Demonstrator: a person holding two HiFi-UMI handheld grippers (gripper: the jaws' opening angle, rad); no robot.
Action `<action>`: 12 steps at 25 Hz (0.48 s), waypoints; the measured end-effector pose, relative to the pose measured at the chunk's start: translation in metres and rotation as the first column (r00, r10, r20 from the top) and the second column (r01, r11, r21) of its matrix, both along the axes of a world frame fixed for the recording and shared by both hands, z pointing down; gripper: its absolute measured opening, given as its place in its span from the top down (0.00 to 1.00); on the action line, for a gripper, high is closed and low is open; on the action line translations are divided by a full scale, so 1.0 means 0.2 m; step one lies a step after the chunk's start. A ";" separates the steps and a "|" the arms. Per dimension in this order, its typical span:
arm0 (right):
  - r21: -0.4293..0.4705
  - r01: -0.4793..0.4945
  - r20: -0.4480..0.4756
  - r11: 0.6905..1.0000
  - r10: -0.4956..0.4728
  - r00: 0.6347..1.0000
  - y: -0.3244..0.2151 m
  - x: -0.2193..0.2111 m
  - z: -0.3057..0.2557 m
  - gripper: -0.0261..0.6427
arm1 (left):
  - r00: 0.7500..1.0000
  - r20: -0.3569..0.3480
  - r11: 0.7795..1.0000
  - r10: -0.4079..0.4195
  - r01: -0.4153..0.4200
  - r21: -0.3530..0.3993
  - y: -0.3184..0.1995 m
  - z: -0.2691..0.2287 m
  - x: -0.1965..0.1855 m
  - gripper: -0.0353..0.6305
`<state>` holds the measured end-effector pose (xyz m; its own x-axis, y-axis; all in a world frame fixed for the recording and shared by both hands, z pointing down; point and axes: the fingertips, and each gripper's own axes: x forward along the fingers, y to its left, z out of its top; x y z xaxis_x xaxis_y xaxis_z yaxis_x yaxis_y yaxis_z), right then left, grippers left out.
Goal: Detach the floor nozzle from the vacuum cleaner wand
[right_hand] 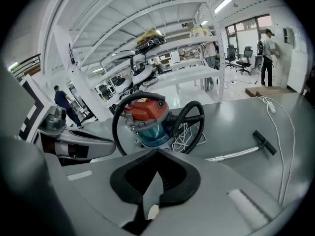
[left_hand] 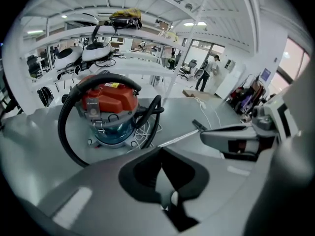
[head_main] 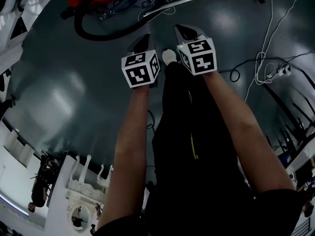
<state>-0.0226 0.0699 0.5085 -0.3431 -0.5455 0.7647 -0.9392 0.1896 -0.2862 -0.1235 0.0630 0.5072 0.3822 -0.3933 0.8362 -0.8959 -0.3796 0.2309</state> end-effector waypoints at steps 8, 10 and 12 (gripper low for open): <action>-0.006 -0.027 0.006 1.000 0.027 1.000 -0.01 0.00 0.00 0.97 | 1.000 0.000 1.000 0.004 -0.004 -0.016 0.00 0.02 -0.01 0.93; -0.007 -0.030 0.005 1.000 0.030 1.000 -0.02 0.00 0.01 0.97 | 1.000 0.001 1.000 0.009 -0.009 -0.019 0.00 0.02 -0.01 0.93; -0.010 -0.032 0.005 0.999 0.032 0.999 -0.02 0.00 0.01 0.97 | 1.000 0.001 1.000 0.012 -0.012 -0.025 0.00 0.03 -0.01 0.93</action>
